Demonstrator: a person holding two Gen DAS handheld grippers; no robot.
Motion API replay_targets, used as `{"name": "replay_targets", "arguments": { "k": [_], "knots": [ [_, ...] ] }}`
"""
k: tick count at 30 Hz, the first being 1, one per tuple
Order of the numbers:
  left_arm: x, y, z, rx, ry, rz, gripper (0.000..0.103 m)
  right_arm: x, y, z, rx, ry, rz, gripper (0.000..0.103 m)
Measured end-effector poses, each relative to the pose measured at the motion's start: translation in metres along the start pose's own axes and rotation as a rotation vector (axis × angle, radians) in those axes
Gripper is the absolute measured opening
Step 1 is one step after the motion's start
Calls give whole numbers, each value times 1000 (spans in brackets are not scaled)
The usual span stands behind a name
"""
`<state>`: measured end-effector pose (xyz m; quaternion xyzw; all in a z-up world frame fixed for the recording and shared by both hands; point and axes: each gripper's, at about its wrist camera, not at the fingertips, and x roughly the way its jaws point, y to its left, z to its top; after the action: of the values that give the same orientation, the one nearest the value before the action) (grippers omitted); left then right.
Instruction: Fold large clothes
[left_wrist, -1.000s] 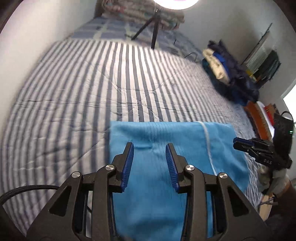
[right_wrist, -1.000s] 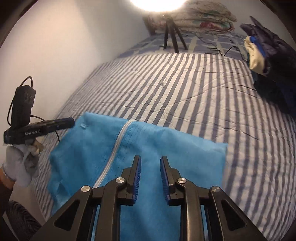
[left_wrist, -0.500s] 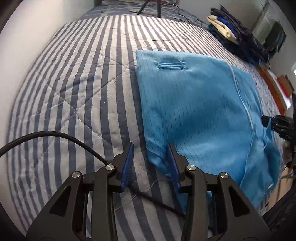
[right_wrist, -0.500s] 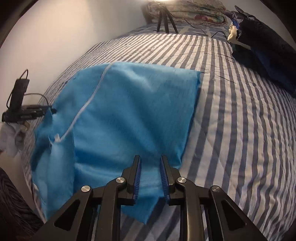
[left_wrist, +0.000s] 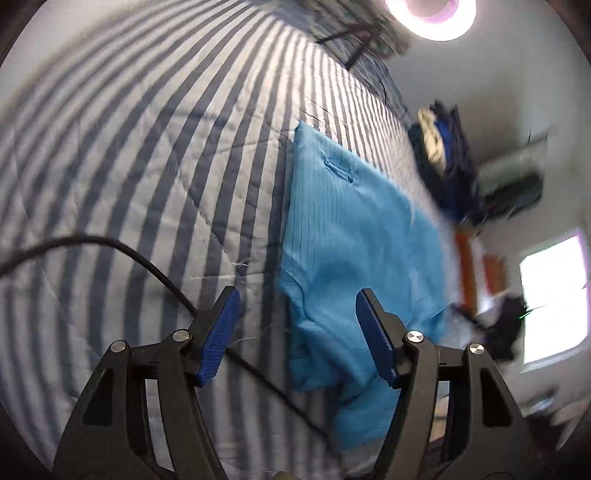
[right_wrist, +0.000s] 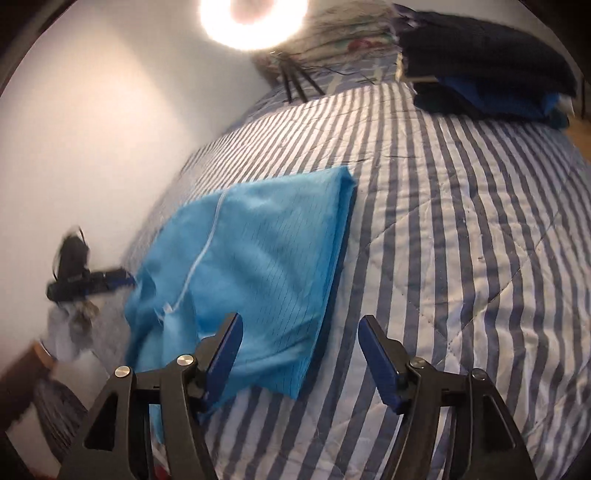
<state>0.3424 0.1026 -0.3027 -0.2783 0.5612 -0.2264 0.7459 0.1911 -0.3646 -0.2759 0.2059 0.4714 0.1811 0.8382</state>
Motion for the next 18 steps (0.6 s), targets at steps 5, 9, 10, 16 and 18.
{"name": "replay_targets", "arguments": {
  "k": [5,9,10,16,18],
  "knots": [
    [6,25,5,-133,34,-96,67,16,-28,5,134,42,98,65],
    [14,25,11,-130,45,-103,67,35,-38,8,157,84,126,63],
    [19,23,15,-132,45,-107,67,40,-36,9,158,88,131,63],
    [41,14,27,-122,70,-128,67,52,-45,17,214,83,221,62],
    [47,8,28,-100,73,-115,67,57,-49,19,227,85,251,58]
  ]
}}
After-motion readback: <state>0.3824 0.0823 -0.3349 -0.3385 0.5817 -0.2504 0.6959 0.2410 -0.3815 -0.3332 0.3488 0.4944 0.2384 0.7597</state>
